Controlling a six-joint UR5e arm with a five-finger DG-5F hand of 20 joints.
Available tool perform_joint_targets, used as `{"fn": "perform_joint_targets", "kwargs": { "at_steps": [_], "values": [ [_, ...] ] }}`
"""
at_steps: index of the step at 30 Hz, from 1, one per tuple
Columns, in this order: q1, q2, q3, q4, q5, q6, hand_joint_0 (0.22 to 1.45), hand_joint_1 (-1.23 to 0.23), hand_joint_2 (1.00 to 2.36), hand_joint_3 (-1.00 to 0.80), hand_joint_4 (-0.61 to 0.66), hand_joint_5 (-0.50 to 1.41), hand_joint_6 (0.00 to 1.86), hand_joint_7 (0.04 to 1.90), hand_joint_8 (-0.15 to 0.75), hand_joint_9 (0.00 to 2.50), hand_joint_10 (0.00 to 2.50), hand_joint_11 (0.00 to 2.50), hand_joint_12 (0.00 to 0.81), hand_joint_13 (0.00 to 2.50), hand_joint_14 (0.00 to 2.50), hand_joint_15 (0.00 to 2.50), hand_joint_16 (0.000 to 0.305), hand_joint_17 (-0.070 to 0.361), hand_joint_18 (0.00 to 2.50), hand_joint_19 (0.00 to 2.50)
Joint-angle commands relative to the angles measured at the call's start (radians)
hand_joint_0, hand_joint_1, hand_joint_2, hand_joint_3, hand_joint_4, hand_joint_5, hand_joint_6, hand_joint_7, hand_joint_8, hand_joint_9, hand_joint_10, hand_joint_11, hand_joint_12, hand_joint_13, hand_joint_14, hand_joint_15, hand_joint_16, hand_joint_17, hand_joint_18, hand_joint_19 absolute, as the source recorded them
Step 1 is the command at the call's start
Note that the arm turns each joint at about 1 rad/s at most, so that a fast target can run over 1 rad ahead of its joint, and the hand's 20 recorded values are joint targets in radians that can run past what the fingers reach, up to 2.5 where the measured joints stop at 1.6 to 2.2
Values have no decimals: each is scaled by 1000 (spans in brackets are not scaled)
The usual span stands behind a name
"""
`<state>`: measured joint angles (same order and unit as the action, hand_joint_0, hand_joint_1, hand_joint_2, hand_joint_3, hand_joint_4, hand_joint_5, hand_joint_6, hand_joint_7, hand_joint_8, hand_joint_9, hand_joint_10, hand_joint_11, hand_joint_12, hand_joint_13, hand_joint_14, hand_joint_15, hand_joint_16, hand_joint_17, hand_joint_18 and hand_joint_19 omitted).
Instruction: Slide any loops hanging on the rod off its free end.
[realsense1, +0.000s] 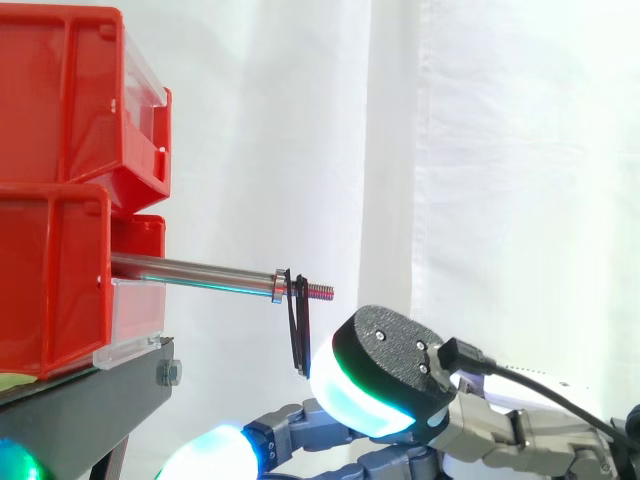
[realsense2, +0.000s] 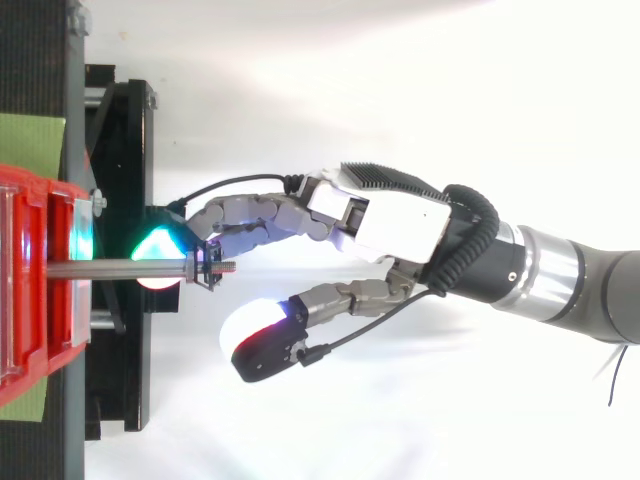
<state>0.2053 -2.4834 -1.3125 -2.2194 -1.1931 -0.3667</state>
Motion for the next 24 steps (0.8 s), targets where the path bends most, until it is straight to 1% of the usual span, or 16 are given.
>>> {"fn": "perform_joint_targets", "kwargs": {
  "at_steps": [1, 4, 7, 8, 9, 10, 11, 12, 13, 14, 16, 18, 20, 24],
  "values": [
    [-1, -11, 10, 15, -5, -1, 551, -497, 1000, -500, 235, -225, 502, 690, 318, 710, 5, 122, 359, 665, 6, 187, 48, 109, 519, 363],
    [-1, -11, 10, 20, -5, -5, 551, -497, 1000, -500, 235, -225, 502, 689, 315, 711, 3, 118, 360, 667, 6, 191, 48, 109, 519, 363],
    [-4, -32, 10, 35, -6, -3, 551, -497, 1000, -500, 234, -225, 502, 690, 316, 710, 3, 124, 359, 666, 6, 187, 48, 109, 519, 371],
    [-9, -49, 15, 86, -13, 3, 551, -497, 1000, -500, 235, -225, 502, 690, 315, 711, 3, 123, 359, 666, 6, 187, 48, 109, 519, 375],
    [-12, -51, 15, 129, -20, 3, 551, -497, 1000, -500, 236, -225, 502, 690, 317, 710, 4, 123, 359, 666, 6, 188, 48, 109, 520, 371],
    [-12, -51, 15, 129, -20, 3, 551, -497, 1000, -500, 237, -225, 502, 688, 316, 710, 3, 124, 359, 666, 6, 191, 48, 109, 520, 363],
    [-14, -49, 15, 153, -31, 0, 551, -497, 1000, -500, 236, -225, 502, 690, 315, 711, 2, 124, 359, 666, 6, 191, 48, 109, 521, 371],
    [-14, -49, 16, 158, -37, -3, 551, -497, 1000, -500, 237, -225, 502, 690, 315, 711, 2, 123, 359, 666, 6, 191, 48, 109, 522, 371],
    [-17, -49, 15, 162, -71, -6, 551, -496, 1000, -500, 236, -225, 502, 690, 315, 710, 4, 123, 360, 667, 6, 188, 48, 109, 521, 371],
    [-17, -49, 16, 165, -86, -5, 551, -496, 1000, -500, 237, -224, 502, 692, 316, 710, 3, 124, 359, 666, 6, 194, 48, 109, 522, 363],
    [-17, -49, 15, 172, -95, -8, 552, -495, 1000, -500, 236, -224, 502, 693, 316, 709, 3, 124, 358, 668, 6, 188, 48, 109, 521, 363],
    [-17, -49, 15, 178, -95, -8, 552, -495, 1000, -500, 237, -224, 502, 693, 316, 709, 2, 124, 359, 668, 6, 191, 48, 109, 522, 370],
    [-17, -49, 16, 210, -97, -9, 552, -495, 1000, -500, 238, -224, 502, 689, 317, 709, 4, 130, 360, 667, 6, 188, 48, 109, 522, 364],
    [-20, -49, 16, 219, -95, -9, 556, -493, 1001, -500, 245, -222, 502, 693, 316, 720, 3, 125, 357, 669, 6, 189, 48, 108, 523, 371]
  ]
}}
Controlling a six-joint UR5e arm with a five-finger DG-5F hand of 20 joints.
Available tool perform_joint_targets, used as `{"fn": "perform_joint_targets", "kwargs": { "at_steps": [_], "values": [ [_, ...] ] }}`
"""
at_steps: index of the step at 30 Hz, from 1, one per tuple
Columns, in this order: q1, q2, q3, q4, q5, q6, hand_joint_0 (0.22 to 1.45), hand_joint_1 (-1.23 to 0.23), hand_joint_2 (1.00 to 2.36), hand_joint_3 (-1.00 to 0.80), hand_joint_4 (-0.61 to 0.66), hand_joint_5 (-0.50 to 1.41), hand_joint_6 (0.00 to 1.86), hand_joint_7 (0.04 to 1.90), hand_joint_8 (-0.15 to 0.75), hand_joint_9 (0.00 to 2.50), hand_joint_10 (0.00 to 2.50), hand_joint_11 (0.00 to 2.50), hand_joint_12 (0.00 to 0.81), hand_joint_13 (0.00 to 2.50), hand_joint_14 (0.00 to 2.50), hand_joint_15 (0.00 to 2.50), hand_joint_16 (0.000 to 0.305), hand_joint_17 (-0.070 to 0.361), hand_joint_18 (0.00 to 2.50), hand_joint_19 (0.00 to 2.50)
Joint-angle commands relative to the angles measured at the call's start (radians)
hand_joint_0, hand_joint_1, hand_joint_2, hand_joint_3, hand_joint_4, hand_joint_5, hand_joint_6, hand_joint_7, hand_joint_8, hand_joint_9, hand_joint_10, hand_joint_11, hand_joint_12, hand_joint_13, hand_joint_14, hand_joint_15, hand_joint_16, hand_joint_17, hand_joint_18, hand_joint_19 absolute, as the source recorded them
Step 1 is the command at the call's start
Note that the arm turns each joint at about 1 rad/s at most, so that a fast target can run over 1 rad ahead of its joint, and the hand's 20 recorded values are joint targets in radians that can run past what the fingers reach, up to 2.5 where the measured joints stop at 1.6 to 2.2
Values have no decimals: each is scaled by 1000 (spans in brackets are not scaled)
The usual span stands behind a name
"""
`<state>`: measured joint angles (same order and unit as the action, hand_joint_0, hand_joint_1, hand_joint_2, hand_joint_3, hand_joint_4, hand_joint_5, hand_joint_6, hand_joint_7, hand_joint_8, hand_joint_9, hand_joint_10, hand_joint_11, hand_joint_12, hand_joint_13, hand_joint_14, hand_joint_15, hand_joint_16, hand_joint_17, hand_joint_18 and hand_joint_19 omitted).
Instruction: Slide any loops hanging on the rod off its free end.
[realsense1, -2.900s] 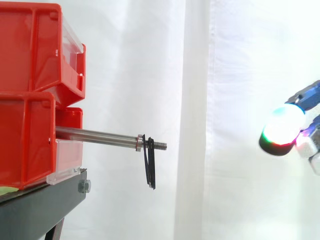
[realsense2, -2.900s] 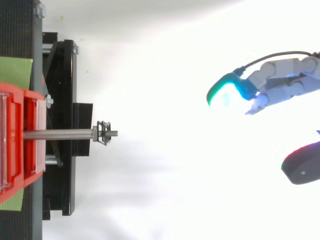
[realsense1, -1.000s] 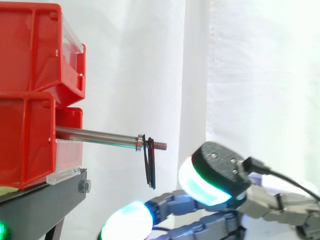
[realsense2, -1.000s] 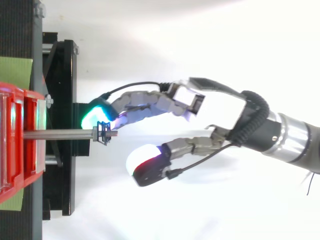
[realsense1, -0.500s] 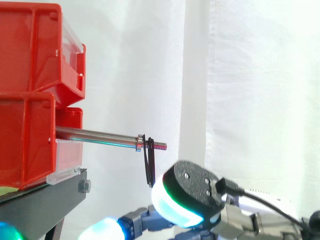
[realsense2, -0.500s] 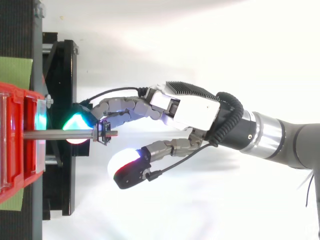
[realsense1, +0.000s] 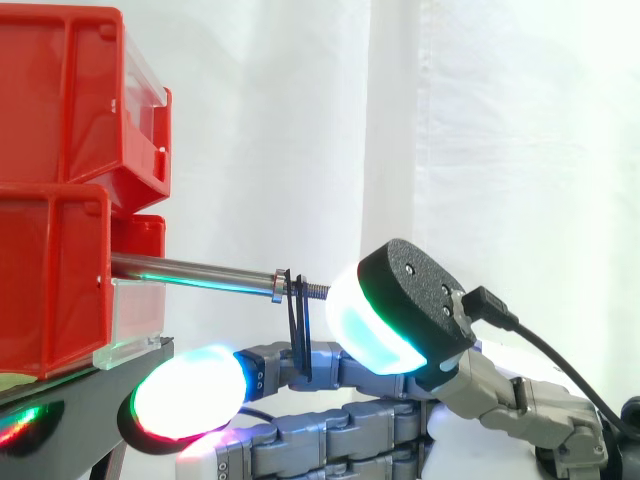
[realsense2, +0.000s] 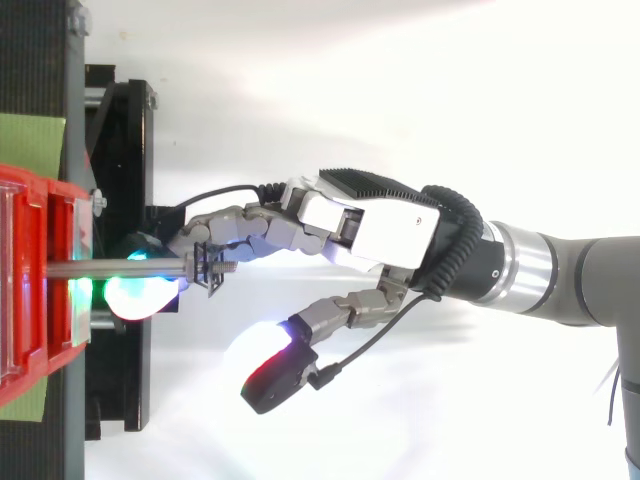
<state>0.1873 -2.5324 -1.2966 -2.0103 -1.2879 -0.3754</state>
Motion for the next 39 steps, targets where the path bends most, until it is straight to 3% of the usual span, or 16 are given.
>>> {"fn": "perform_joint_targets", "kwargs": {
  "at_steps": [1, 10, 23, 35, 39],
  "values": [
    [-5, 0, -1, 10, -2, 1, 559, -494, 1000, -496, 249, -219, 502, 696, 318, 731, 2, 118, 354, 676, 6, 188, 48, 107, 529, 373],
    [-23, 0, 0, 7, -7, 6, 589, -498, 1005, -442, 274, -201, 502, 746, 318, 795, 4, 152, 344, 729, 6, 201, 46, 104, 565, 373],
    [-65, 0, -1, -18, -60, 10, 603, -496, 1006, -422, 290, -190, 503, 783, 319, 823, 4, 167, 341, 740, 7, 199, 45, 102, 577, 371],
    [-77, 0, -1, -15, -97, 4, 623, -542, 1010, -391, 324, -148, 503, 1093, 326, 851, 8, 227, 341, 752, 7, 215, 45, 101, 582, 371],
    [-74, 0, -1, -13, -114, 3, 628, -571, 1010, -385, 307, -138, 502, 1187, 326, 851, 6, 243, 341, 753, 8, 213, 45, 101, 588, 365]
  ]
}}
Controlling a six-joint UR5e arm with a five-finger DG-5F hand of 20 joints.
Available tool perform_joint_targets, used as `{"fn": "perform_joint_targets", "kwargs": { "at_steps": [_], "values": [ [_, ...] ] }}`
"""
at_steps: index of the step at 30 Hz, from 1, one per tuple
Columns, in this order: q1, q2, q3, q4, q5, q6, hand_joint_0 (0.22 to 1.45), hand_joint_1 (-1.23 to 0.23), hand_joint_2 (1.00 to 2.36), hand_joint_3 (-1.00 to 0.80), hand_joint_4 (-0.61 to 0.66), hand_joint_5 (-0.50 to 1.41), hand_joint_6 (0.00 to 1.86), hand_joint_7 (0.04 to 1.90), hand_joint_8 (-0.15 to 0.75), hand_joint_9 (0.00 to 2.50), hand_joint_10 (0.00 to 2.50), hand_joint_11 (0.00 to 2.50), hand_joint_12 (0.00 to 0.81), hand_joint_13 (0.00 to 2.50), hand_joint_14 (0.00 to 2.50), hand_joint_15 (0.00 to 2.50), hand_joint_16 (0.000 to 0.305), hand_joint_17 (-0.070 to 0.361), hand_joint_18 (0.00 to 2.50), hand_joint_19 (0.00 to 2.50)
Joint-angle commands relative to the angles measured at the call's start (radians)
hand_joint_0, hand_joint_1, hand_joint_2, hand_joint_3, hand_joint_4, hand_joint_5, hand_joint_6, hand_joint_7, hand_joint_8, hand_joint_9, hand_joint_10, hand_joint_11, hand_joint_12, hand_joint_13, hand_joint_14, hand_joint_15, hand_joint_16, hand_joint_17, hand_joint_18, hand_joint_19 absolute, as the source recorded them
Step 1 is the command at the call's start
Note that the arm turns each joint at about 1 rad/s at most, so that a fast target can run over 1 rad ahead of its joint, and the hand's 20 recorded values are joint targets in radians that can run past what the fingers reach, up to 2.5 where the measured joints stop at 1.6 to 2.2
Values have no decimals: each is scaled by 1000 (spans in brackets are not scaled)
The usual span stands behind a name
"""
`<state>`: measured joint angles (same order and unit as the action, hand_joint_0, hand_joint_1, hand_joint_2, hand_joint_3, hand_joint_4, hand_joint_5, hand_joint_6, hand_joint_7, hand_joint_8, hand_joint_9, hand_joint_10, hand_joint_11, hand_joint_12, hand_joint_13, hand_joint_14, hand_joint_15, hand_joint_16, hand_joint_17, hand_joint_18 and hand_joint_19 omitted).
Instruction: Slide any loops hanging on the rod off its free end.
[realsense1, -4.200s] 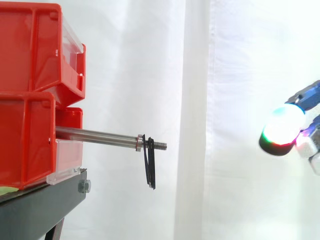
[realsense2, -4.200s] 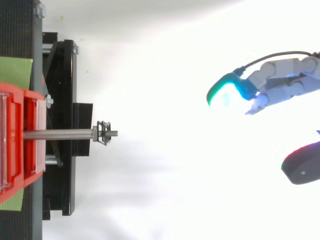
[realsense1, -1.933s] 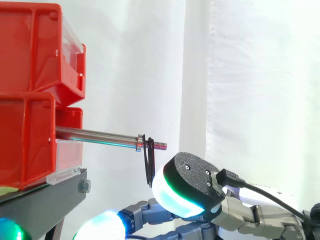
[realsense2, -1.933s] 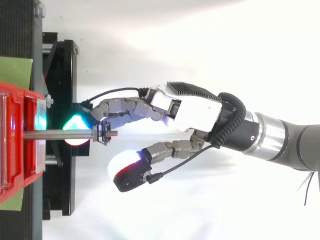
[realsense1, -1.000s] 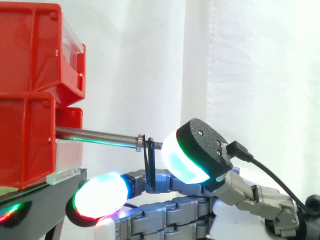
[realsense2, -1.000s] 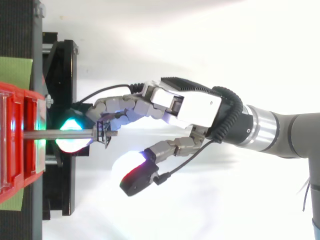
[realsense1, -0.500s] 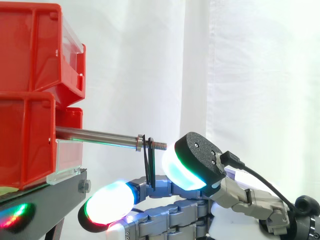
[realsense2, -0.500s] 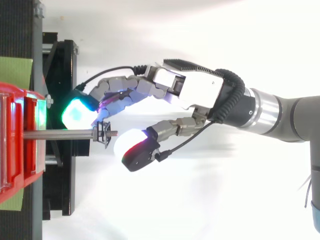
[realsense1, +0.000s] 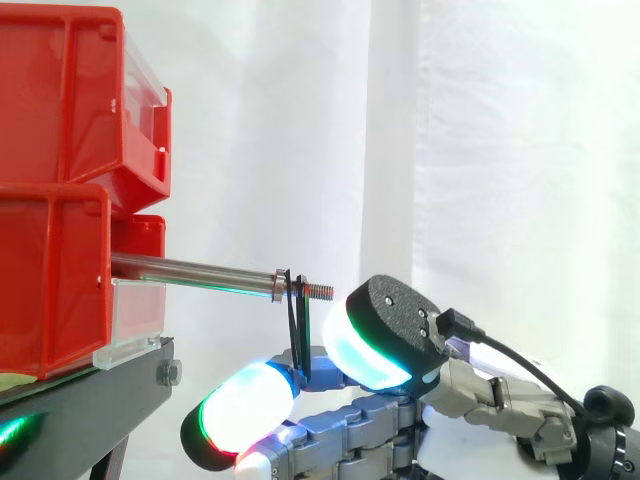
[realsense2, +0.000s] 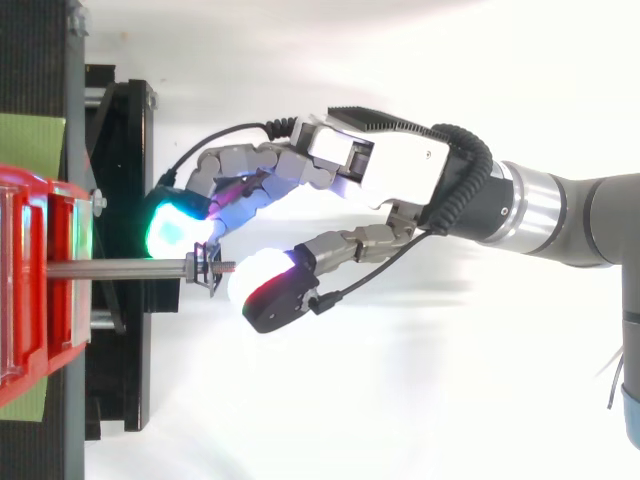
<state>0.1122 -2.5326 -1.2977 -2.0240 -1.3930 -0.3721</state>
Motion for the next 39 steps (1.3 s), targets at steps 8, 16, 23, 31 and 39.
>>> {"fn": "perform_joint_targets", "kwargs": {
  "at_steps": [8, 16, 23, 31, 39],
  "values": [
    [1, 0, 0, 1, -11, -1, 642, -603, 1015, -320, 277, -152, 601, 1208, 328, 855, 7, 275, 339, 770, 8, 221, 45, 102, 612, 368],
    [3, 0, 6, 5, -11, -1, 638, -592, 1014, -326, 280, -156, 638, 1146, 327, 859, 9, 281, 338, 773, 8, 226, 45, 102, 615, 369],
    [1, 0, 21, 10, -12, 1, 647, -566, 1018, -240, 261, -158, 685, 1116, 335, 886, 7, 293, 339, 784, 8, 228, 45, 101, 628, 366],
    [1, 2, 28, 15, -18, -1, 640, -635, 1018, -87, 307, -209, 846, 987, 365, 847, 9, 370, 357, 791, 8, 241, 48, 107, 652, 364],
    [0, 0, 29, 21, -18, 4, 634, -648, 1018, -65, 316, -205, 871, 933, 374, 890, 12, 459, 360, 799, 8, 252, 49, 110, 670, 357]
  ]
}}
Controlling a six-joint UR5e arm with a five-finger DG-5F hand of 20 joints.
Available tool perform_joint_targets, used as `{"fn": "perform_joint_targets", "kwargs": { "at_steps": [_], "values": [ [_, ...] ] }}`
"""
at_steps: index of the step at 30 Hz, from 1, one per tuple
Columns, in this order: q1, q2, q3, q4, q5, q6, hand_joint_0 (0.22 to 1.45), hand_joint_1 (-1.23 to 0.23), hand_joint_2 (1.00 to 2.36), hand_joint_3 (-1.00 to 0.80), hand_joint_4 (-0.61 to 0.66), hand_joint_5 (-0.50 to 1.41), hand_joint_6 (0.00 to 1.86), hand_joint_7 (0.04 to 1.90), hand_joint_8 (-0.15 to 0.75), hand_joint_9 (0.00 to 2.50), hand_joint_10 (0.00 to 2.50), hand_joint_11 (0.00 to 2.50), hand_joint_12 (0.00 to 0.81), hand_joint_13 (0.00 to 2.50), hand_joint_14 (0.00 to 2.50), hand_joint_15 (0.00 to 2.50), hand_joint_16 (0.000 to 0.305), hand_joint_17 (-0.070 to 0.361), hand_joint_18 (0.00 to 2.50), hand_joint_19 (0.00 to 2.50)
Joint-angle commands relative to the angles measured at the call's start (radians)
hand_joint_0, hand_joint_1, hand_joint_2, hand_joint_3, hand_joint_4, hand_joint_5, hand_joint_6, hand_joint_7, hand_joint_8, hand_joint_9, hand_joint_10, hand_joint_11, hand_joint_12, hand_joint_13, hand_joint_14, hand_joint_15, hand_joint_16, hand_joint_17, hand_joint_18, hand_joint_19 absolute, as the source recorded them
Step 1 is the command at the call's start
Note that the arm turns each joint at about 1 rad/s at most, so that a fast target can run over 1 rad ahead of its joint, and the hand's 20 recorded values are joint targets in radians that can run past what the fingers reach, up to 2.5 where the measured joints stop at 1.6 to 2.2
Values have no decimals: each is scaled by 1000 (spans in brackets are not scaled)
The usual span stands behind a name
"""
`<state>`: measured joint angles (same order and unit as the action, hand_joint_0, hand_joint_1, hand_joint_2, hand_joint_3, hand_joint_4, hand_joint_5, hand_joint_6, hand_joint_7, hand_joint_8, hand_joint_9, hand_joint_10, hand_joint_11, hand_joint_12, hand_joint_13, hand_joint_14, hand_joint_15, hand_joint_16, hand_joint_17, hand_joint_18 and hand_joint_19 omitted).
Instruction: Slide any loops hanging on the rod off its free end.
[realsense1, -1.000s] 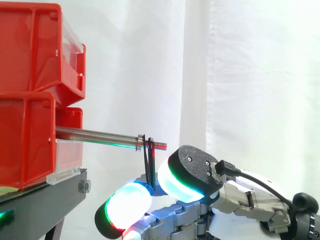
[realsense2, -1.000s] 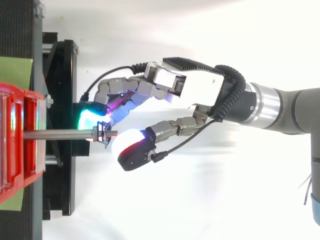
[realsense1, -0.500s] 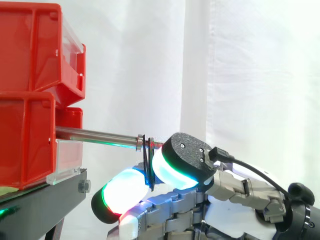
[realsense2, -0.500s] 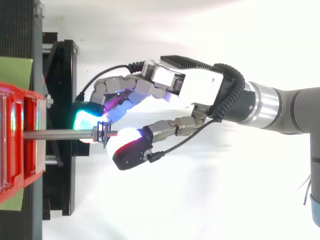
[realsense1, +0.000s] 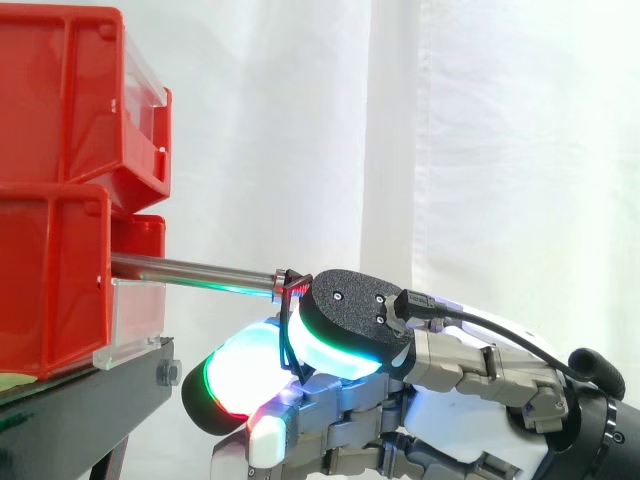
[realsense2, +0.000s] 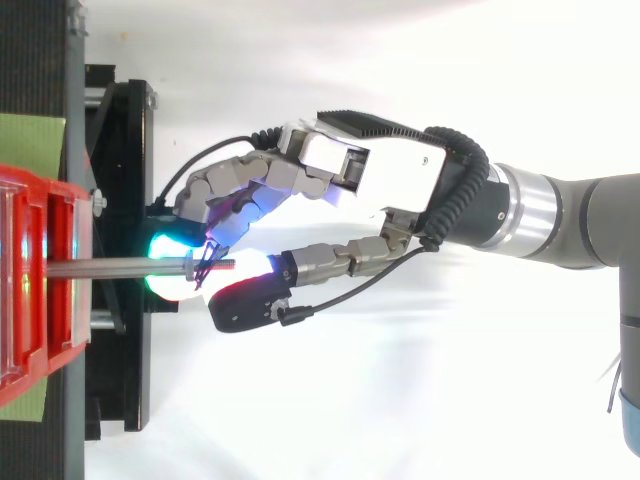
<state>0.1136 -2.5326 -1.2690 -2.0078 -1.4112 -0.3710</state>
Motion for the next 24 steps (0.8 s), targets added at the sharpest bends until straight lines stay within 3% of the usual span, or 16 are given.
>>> {"fn": "perform_joint_targets", "kwargs": {
  "at_steps": [1, 8, 13, 17, 22, 24],
  "values": [
    [-2, 0, 0, 8, -2, 6, 633, -651, 1018, -57, 311, -204, 873, 927, 377, 897, 10, 488, 361, 803, 8, 248, 49, 111, 675, 362],
    [-3, 1, 0, 8, -31, 50, 640, -676, 1018, -23, 270, -201, 877, 911, 379, 943, 11, 570, 364, 822, 9, 272, 49, 111, 697, 363],
    [-6, 3, 0, -3, -71, 100, 640, -683, 1017, -13, 266, -199, 878, 904, 378, 940, 13, 583, 365, 820, 9, 271, 50, 111, 703, 365],
    [-8, 6, 0, -5, -78, 101, 641, -686, 1017, -16, 272, -199, 878, 913, 377, 948, 11, 580, 364, 821, 9, 270, 50, 113, 705, 363],
    [-8, 35, -6, -31, -83, 100, 641, -686, 1016, -17, 266, -198, 876, 917, 378, 948, 13, 580, 364, 817, 9, 266, 50, 112, 705, 367],
    [-9, 61, -23, -75, -84, 96, 642, -686, 1016, -22, 266, -198, 876, 916, 378, 948, 11, 570, 364, 817, 9, 266, 50, 112, 704, 367]
  ]
}}
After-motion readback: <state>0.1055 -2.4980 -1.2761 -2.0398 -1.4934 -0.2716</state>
